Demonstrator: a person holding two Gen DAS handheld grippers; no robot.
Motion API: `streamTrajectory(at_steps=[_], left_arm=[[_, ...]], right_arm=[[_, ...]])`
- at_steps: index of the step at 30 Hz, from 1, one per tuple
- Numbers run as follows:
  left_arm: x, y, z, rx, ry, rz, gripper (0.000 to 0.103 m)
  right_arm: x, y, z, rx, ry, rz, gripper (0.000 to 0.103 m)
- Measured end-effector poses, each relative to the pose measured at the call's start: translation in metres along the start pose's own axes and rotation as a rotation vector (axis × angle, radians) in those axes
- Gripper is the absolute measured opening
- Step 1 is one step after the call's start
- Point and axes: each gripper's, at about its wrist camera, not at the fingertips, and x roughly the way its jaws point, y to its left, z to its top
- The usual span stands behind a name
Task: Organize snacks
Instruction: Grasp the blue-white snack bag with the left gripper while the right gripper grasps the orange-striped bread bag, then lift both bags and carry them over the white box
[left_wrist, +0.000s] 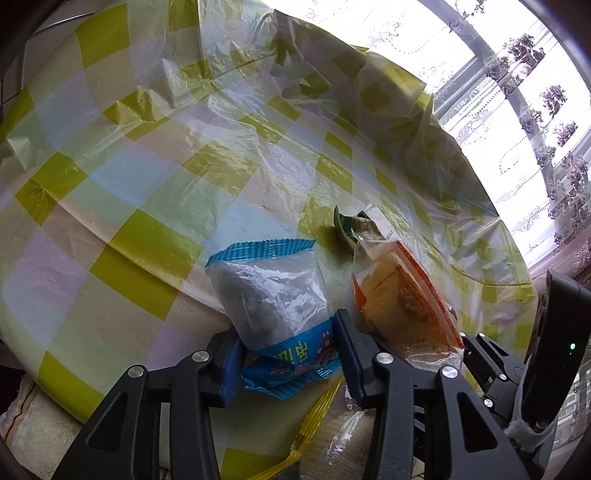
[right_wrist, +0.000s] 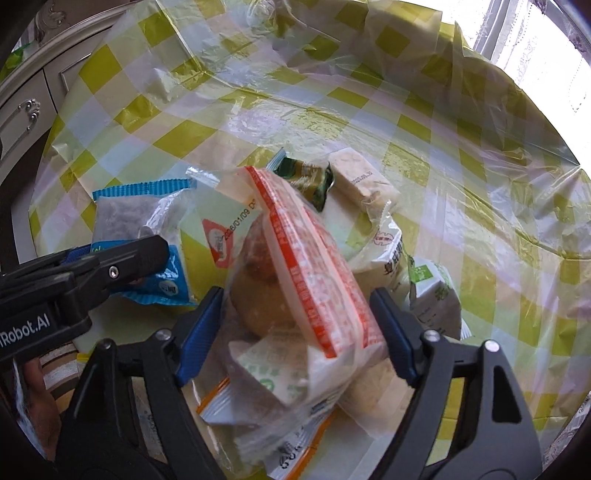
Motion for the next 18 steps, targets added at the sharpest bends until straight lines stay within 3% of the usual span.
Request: streamTrajectory(at_steps=[18], left_arm=[[0.002, -0.003, -0.002, 0.012, -0.003, 0.004, 0.046]], right_arm=[[-0.008, -0.008, -0.004, 0.073, -0.056, 0.044, 0.051]])
